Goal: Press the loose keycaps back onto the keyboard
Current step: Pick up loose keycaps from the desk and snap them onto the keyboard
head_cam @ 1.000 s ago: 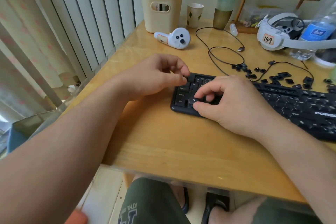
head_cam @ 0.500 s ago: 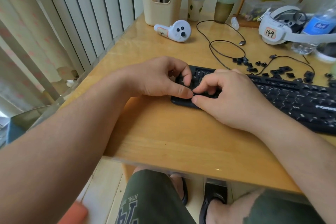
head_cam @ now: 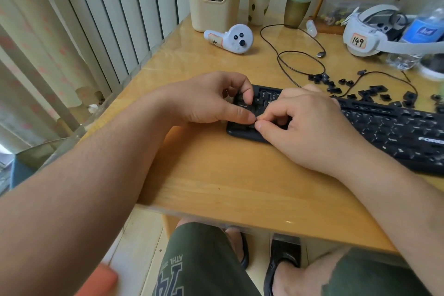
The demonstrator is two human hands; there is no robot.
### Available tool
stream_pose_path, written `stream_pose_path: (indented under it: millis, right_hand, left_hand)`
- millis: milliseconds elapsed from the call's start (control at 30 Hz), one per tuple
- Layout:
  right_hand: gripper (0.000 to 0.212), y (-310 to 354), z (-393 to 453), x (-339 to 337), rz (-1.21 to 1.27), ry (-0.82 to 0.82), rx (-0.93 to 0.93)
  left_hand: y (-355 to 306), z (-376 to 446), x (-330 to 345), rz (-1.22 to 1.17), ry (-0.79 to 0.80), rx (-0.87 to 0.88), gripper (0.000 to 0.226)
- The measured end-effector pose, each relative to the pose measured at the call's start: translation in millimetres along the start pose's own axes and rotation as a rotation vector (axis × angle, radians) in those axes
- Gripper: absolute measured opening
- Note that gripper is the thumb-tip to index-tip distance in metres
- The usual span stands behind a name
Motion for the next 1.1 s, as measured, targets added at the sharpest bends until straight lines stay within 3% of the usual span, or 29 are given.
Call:
stream_pose_path:
  millis: [300,800,1000,1100]
  right_hand:
    - [0.008,2.4,-0.7,-0.3,0.095,-0.027,0.027]
    - [0.017,-2.2,2.2,4.7,0.065,0.034,0.025]
    - [0.018,-5.6,2.0,-12.8,0.119,-0.097,-0.054]
    - [0.024,-3.9,-1.5,-11.3,0.070,-0.066,-0.085]
  left_hand:
    - [4.6,4.9,3.0,-0.011,-0.012,-0.029,0.028]
    - [4.4,5.4,7.7,-0.064,0.001,-0.053,0.037]
    - [5.0,5.3,-2.5,-0.188,-0.094,-0.071,0.019]
    - [5.6,6.4,-2.2,-0.185,-0.100,-0.069,0.021]
Point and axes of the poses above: each hand's wrist, its own z-axis towards the middle knuckle, its own x-axis out of the palm, y = z × x, the point moved 5 cm from there along z, towards the middle knuckle, and after that the axes turned 3 degrees about y, right-handed, at the moved point
